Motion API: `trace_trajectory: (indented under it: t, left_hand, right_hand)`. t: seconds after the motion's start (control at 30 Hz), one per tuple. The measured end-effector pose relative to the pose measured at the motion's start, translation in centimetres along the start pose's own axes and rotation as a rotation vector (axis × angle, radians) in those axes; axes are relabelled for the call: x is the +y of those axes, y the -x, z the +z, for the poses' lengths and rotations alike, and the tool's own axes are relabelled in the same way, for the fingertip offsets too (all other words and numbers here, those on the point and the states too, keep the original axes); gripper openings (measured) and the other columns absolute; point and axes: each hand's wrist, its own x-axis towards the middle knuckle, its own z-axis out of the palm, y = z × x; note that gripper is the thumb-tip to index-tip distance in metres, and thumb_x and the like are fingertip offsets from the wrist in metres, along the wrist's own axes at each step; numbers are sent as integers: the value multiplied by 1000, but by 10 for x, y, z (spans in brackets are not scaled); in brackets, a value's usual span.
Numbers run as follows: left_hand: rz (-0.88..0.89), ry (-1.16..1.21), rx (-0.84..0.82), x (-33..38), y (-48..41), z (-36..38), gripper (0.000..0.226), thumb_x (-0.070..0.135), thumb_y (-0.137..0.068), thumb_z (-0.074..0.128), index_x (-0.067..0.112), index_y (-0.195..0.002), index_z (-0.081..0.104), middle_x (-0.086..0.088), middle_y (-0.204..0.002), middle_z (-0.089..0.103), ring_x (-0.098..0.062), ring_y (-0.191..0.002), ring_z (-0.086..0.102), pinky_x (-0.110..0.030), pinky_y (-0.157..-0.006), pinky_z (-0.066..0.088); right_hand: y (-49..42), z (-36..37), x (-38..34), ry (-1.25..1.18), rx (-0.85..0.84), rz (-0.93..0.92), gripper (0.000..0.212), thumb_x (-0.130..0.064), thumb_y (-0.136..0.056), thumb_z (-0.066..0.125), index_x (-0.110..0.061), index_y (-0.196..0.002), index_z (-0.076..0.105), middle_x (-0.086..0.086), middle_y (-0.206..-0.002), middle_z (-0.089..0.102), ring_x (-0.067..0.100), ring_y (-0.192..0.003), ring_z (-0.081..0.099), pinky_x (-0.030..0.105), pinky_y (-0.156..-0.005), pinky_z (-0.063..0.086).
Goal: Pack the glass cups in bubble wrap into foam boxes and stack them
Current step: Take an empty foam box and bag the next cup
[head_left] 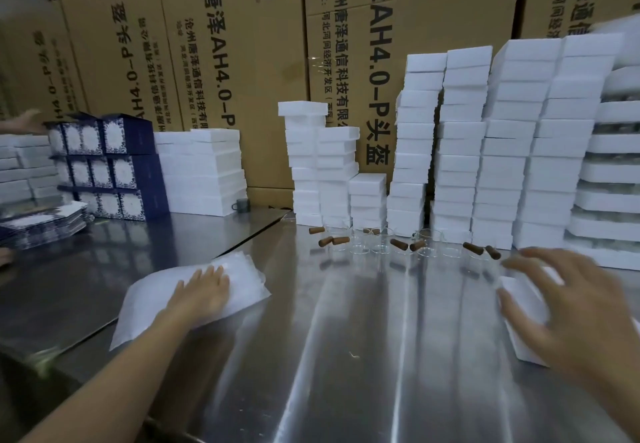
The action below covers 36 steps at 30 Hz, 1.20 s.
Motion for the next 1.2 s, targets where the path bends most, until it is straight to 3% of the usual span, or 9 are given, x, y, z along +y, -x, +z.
trace_trajectory:
  t: [0.23, 0.37, 0.47, 0.57, 0.63, 0.73, 0.83, 1.0, 1.2]
  left_hand:
    - [-25, 213, 86, 44, -6, -62, 62, 38, -117, 11, 5, -162, 39, -20, -171, 33, -38, -157, 32, -49, -127, 20]
    - [211, 231, 101, 123, 13, -90, 59, 43, -117, 10, 17, -156, 47, -15, -163, 45, -35, -149, 40, -46, -121, 28]
    - [408, 230, 36, 195, 34, -82, 56, 42, -117, 11, 23, -156, 47, -5, -163, 46, -29, -150, 40, -45, -125, 26]
    - [575, 290, -31, 258, 60, -44, 58, 44, -117, 14, 23, -169, 29, 2, -177, 25, -21, -163, 23, -40, -133, 14]
    - [671, 317, -87, 289, 80, -2, 56, 42, -116, 17, 26, -164, 39, 1, -173, 35, -23, -160, 32, -45, -132, 23]
    - [742, 219, -187, 314, 106, 61, 50, 40, -115, 22, 22, -152, 49, -6, -163, 49, -30, -150, 44, -51, -123, 35]
    - [809, -45, -227, 325, 115, 93, 65, 59, -111, 28, 22, -164, 34, -6, -174, 29, -27, -161, 24, -54, -130, 18]
    - [792, 98, -75, 313, 108, 87, 74, 66, -104, 48, 26, -165, 38, 2, -172, 35, -22, -159, 30, -45, -128, 23]
    - [701, 167, 47, 299, 101, 76, 35, 59, -95, 67, 32, -118, 74, 7, -130, 67, -19, -118, 63, -39, -99, 50]
  right_hand:
    - [29, 52, -26, 174, -338, -356, 42, -52, -89, 53, -24, -111, 76, 4, -125, 71, 29, -122, 64, 44, -103, 40]
    - [32, 55, -20, 213, -505, -152, 55, -72, -91, 37, -36, -107, 74, -9, -122, 70, 17, -119, 64, 36, -101, 45]
    - [32, 52, -15, 301, -602, -9, 72, -83, -88, 11, -40, -108, 65, -18, -128, 60, 8, -128, 53, 31, -109, 34]
    - [29, 49, -10, 334, -617, 91, 70, -82, -91, 12, -38, -107, 64, -18, -123, 58, 8, -128, 51, 33, -106, 34]
    - [28, 49, 0, 370, -632, 152, 63, -79, -93, 19, -37, -105, 64, -16, -119, 59, 11, -125, 51, 34, -102, 37]
    - [26, 48, 17, 393, -622, 223, 59, -76, -94, 23, -37, -106, 65, -13, -116, 60, 13, -120, 52, 35, -97, 40]
    - [24, 51, 31, 401, -600, 243, 58, -76, -92, 25, -38, -109, 65, -12, -119, 60, 13, -119, 53, 37, -96, 41]
    - [19, 45, 38, 354, -460, 211, 44, -64, -95, 49, -38, -126, 66, -11, -135, 60, 15, -126, 54, 38, -103, 42]
    - [7, 18, 55, 327, -64, 283, 35, -27, -87, 75, -18, -121, 72, 9, -131, 65, 33, -129, 53, 49, -109, 32]
